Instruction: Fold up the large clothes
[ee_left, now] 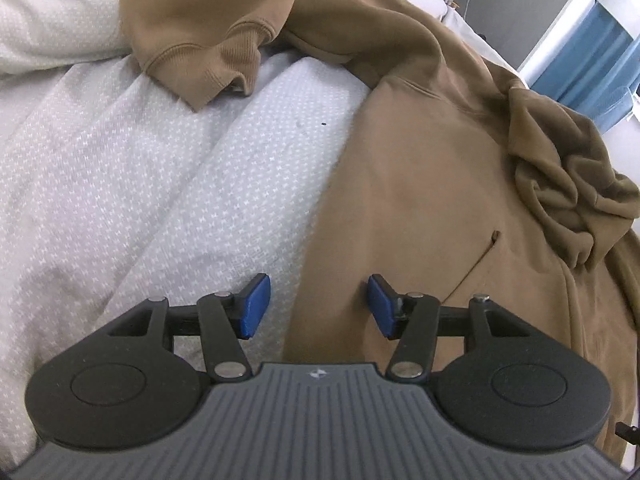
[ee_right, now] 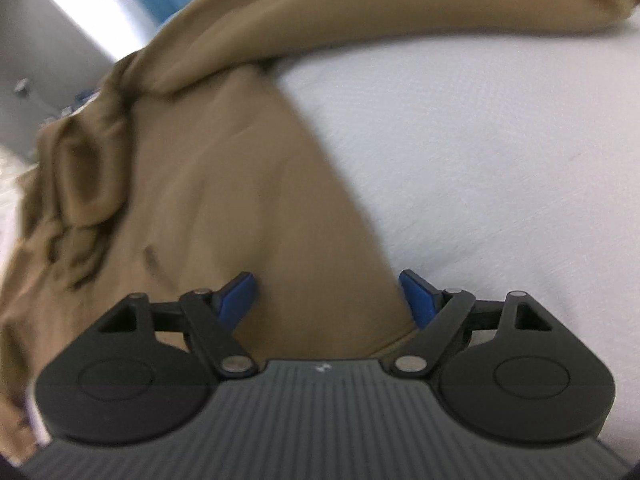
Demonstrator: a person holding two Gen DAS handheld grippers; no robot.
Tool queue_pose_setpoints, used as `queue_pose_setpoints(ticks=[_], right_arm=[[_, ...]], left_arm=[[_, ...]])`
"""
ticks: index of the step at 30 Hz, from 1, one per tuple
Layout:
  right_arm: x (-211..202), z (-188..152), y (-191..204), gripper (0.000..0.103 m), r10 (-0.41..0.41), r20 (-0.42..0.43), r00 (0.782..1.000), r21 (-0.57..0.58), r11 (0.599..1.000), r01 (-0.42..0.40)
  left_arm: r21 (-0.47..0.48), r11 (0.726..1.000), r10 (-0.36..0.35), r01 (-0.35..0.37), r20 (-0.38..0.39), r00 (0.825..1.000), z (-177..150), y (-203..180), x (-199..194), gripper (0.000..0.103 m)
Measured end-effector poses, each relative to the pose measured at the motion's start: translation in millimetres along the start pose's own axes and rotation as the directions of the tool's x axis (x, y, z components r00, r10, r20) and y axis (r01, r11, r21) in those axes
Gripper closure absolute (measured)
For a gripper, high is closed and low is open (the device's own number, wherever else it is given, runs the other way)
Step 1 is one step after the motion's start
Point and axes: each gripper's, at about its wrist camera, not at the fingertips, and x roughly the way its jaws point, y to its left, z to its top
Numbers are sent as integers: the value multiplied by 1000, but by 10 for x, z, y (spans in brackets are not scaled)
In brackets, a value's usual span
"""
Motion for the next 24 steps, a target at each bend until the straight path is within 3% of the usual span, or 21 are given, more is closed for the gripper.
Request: queue_pose_setpoints(ticks=[3,6,7,10,12,14,16,21,24], right_arm=[[-66,-41,24,23,134,-28,991,-5,991,-134],[-125,-100,151,27,155,-54,986,-109,981,-160],[-113,-123,191,31,138,-64,988,-142,979,-146],[-103,-169,244,50,67,-57,996,-194,978,-77],[-131,-164,278,60,53,-53,997,-215,975,-64],[-280,-170,222,77,59,-43,997,-227,972,-67],[-406,-139,222,88,79,-34,996,-233,969,-85],[-881,70,133,91,119,7,993,-267,957,-113],[-1086,159,102,91,150,-14,989,-273,951,-148]], left_arm=[[-5,999,-40,40,1,999,-20,-15,-25,44],[-19,996,-84,83,-21,996,-84,-29,-46,44],[-2,997,-73,73,-11,997,-107,-68,-65,45],[26,998,-50,50,8,999,-140,-122,-111,62],[42,997,-64,63,18,998,-115,-115,-161,81],[46,995,-85,84,33,996,-88,-88,-250,86],[45,993,-109,107,45,993,-61,-61,-366,88],[14,990,-144,144,49,988,52,32,-587,90],[34,991,-135,133,63,989,81,35,-735,94]])
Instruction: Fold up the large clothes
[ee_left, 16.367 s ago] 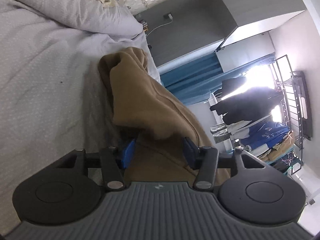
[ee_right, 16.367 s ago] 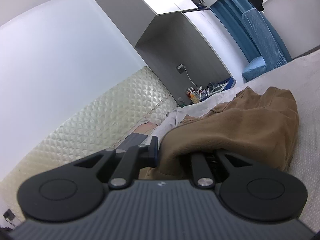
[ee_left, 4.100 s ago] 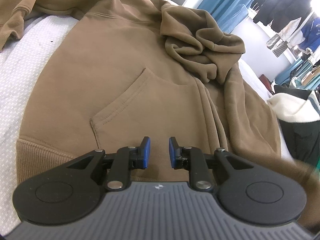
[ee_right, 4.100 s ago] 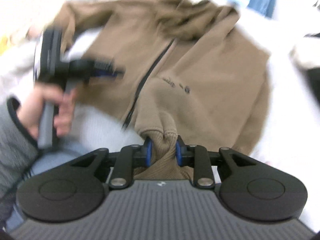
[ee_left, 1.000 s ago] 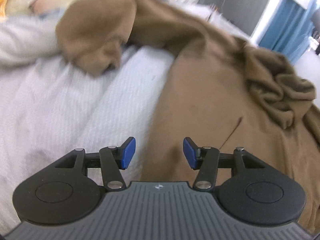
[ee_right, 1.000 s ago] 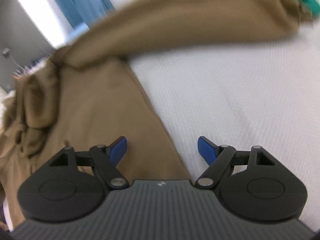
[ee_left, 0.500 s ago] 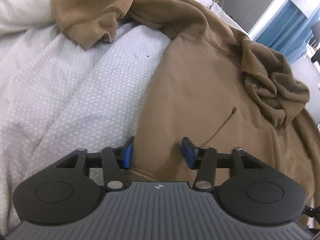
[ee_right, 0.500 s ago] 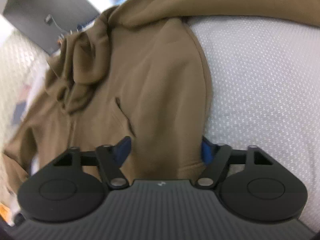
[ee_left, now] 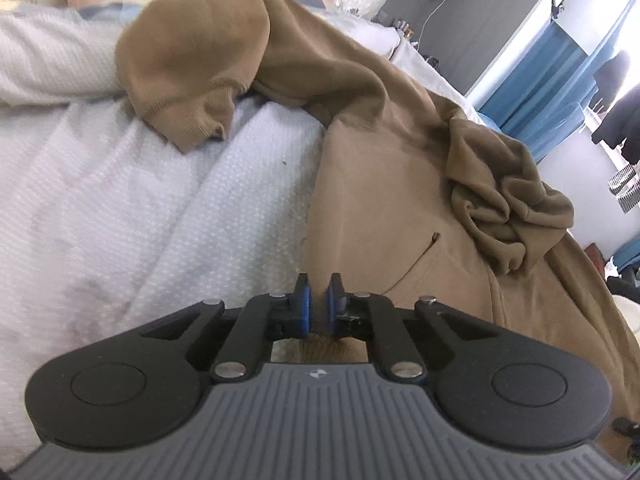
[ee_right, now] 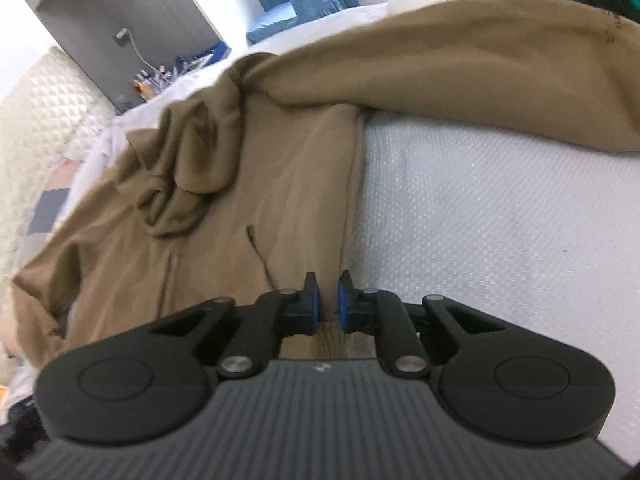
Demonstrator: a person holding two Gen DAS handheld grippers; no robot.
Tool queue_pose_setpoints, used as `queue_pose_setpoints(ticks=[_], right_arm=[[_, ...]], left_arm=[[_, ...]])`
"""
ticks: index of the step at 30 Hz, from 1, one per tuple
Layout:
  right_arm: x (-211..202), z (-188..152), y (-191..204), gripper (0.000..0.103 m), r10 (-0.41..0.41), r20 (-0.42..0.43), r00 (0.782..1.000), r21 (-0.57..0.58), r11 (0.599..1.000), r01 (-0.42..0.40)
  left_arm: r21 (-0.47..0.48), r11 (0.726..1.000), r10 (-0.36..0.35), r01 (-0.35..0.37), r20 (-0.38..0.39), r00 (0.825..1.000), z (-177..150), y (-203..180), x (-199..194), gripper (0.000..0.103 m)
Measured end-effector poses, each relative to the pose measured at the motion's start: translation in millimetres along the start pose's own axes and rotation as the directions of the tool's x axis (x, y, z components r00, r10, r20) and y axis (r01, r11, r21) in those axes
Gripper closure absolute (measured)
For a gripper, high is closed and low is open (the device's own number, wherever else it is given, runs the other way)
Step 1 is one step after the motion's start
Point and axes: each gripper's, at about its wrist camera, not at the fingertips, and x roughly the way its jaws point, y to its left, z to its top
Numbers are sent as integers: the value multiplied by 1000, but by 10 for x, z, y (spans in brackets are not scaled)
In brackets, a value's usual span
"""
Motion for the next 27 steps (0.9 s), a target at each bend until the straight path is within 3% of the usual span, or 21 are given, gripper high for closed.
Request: queue_pose_setpoints(ticks=[5,6,7,9,10,14,18,22,25,27], right_arm=[[-302,-31,78,92,34,-19,999,-98,995,-35],[-361,-39,83,92,40,-22,999,-114,993,-42],[-408,-40,96,92,39,-20,999,-132,990,-42],[-479,-53,80,94,33,-15,999,-155,987,-35],[-498,-59,56,100,23,-19,1000,-163,986,-26],[-497,-44,55,100,-5,-18,1000,-184,983,2],[-497,-15,120,100,3,24,1000,-200,980,1],[-430,-30,310,97,62,45,997,-240,969,-50],[-291,-38,528,97,125,58,990,-263,959,-106],[-177,-25,681,97,159,62,985,-265,954,-137]], left_arm=[[36,999,10,-11,22,1000,43,97,-330,97],[32,999,17,-18,24,1000,60,143,-396,103],[45,995,82,-85,56,995,72,175,-507,103],[93,986,125,-136,114,986,105,232,-687,103],[82,989,116,-125,108,987,133,293,-735,103],[52,998,43,-45,35,998,192,333,-739,103],[96,995,-20,20,8,1000,150,58,-664,103],[182,981,-70,67,10,998,67,-397,-580,102],[233,967,-102,101,-8,995,52,-738,-463,91],[264,956,-125,125,-17,992,45,-949,-361,78]])
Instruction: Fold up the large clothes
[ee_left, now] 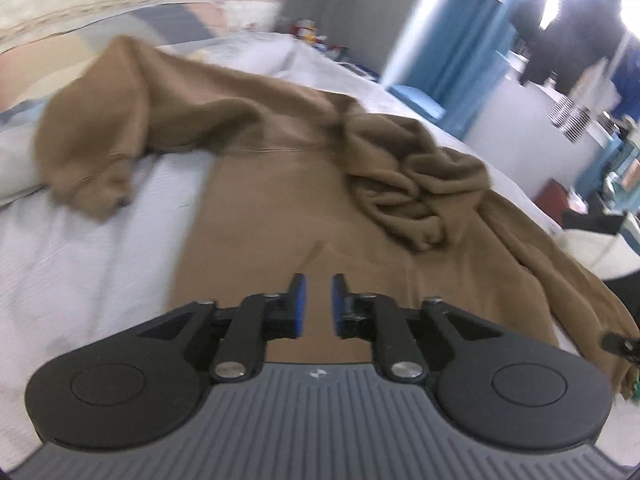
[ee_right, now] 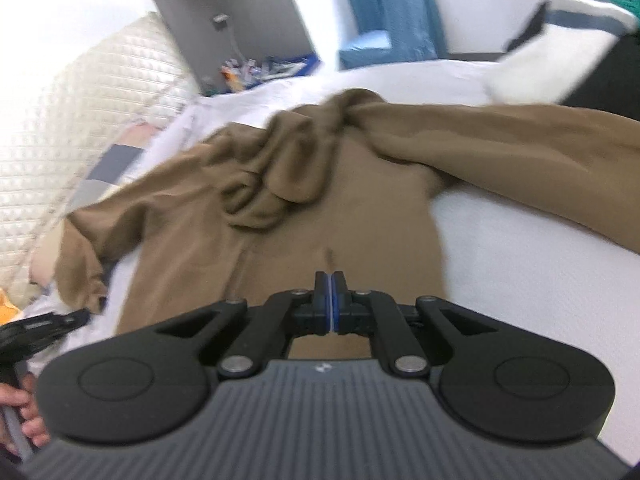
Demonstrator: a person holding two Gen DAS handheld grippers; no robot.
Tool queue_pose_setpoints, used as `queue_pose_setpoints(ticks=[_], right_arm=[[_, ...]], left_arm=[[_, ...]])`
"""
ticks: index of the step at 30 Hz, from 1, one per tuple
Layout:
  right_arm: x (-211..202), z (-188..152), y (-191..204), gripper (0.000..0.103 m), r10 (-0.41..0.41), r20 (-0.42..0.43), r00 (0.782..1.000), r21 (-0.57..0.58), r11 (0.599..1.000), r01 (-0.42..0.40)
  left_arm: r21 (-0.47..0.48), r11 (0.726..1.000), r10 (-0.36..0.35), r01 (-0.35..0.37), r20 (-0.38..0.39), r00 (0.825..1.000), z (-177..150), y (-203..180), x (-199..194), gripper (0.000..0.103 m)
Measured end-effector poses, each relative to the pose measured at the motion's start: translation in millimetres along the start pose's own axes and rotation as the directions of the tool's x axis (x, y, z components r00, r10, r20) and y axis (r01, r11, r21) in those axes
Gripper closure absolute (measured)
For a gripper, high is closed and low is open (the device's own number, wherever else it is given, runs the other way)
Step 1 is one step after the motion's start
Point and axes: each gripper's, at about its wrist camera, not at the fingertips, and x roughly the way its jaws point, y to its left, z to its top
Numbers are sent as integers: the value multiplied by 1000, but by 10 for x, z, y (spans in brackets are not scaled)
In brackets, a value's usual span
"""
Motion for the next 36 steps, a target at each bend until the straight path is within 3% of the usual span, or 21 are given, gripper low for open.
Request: queue_pose_setpoints(ticks=[3,7,9,11,13,19,28,36], right_arm=[[248,54,219,93,22,36,999,-36,999,-21],[550,106,420,78,70,83,994,-68,996,-65],[691,121,468,67,97,118,988,-75,993,-89],[804,104,501,39,100,163,982,-106,991,-83],[933,63,509,29,92,191,977,-117,991,-70],[1312,30,460,29,103,144,984,-84,992,-92],[1610,-31,548,29,48,150,988,-166,986,-23],[1782,-125,487,29,-65,132,989,-174,981,88]], left_arm=[[48,999,-7,6,8,1000,82,-228,212,71],[116,993,-19,17,12,1000,195,-395,527,64],[157,988,-6,0,35,999,209,-448,685,58],[183,983,12,-22,56,998,192,-413,861,56],[178,984,18,-30,68,998,177,-357,1001,56],[195,980,28,-44,80,996,156,-230,1271,51],[200,979,22,-33,59,998,96,-170,1509,51],[159,987,17,-20,23,1000,40,-72,1599,50]])
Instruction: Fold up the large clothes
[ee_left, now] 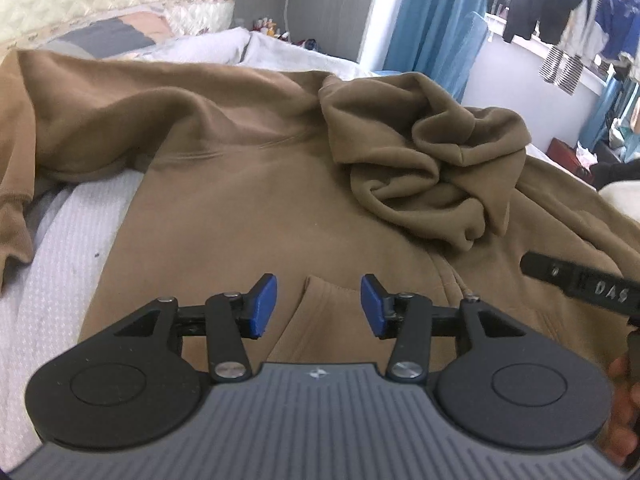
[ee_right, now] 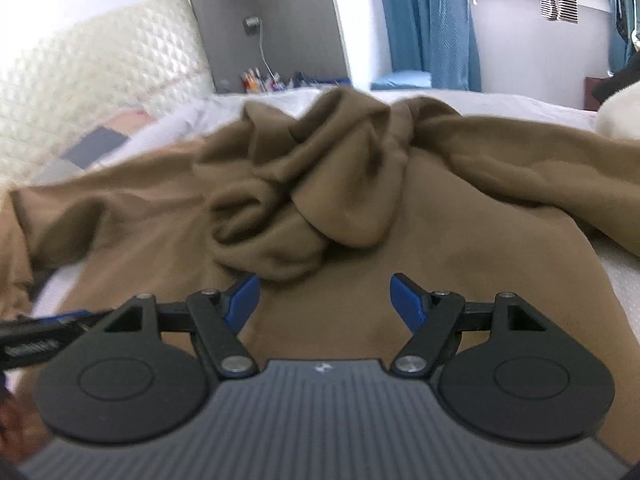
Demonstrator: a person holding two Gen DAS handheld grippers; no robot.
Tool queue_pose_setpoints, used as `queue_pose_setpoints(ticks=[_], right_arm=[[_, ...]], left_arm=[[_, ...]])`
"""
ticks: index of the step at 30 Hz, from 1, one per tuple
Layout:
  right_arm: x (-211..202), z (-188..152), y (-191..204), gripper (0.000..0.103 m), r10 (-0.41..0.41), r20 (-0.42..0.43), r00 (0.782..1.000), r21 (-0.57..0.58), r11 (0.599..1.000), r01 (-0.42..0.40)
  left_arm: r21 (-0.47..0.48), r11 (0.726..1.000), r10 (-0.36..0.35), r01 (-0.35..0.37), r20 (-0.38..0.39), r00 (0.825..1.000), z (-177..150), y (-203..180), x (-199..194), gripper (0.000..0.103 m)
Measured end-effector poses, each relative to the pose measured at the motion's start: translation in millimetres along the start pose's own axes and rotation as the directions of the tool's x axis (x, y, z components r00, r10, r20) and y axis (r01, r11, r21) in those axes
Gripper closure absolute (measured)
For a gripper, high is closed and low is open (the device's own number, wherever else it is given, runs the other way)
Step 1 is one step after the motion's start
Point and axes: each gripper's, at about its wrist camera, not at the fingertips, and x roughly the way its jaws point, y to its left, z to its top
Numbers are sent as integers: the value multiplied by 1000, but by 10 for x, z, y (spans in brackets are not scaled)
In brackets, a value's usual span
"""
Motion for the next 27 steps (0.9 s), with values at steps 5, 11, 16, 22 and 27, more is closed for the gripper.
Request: queue_pose_setpoints(ticks=[5,11,16,22,27], right_arm=[[128,121,33,19,-22,45,999,-41,999,24],[515,353,152,19,-56,87,995,-66,996,61],[989,543,404,19,-70,74,995,-204,975,84],[1425,1179,571,61,-217,5,976,-221,952,212],[1565,2059,576,84,-239,46,970,-188,951,244]], left_arm=[[-46,998,-50,48,-29,998,-70,65,19,46],[-125,989,-91,82,-68,994,-134,195,111,45],[-185,977,-118,107,-51,992,-147,287,168,45],[-191,970,-158,152,-15,987,-202,352,167,45],[-277,942,-189,188,25,982,-241,536,170,45]])
